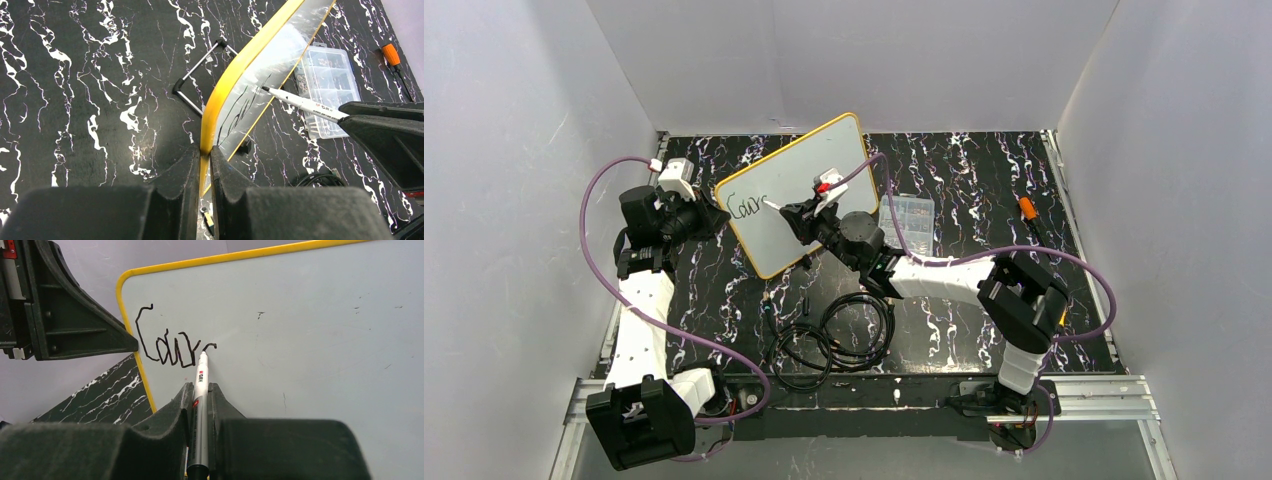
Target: Write a sentence on the whiteboard
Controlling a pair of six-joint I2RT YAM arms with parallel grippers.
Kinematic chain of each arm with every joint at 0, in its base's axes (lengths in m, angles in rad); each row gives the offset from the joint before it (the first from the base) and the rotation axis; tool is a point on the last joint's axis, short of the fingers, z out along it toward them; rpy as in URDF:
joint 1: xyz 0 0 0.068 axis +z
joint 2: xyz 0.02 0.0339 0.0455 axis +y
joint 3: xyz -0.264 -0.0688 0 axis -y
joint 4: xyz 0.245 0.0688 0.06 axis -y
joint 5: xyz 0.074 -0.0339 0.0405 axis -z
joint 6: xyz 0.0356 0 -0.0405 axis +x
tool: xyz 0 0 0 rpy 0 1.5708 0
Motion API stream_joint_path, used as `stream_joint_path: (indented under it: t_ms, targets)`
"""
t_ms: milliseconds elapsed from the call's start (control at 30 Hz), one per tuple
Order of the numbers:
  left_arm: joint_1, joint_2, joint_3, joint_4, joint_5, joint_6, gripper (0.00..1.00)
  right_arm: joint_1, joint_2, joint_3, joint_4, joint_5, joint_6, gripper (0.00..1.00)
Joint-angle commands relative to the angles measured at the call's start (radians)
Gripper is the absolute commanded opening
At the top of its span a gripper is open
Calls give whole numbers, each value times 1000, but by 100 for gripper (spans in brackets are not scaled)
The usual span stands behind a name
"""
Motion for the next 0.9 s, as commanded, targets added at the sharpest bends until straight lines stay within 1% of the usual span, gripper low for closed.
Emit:
stream_joint_path:
  t_ms: [0, 200, 533, 867]
  targets:
    - [-1, -27, -3, -12, 13, 8, 0, -2, 1, 4, 24, 2, -8, 1]
    - [0, -27, -3, -12, 13, 7, 0, -2, -14, -22, 14, 50, -9, 1]
    - [-1, -28, -3, -12, 12, 8, 0, -2, -31, -20, 25, 87, -29, 1]
    - [-1, -26, -3, -12, 12, 8, 0, -2, -42, 7, 54, 90, -49, 1]
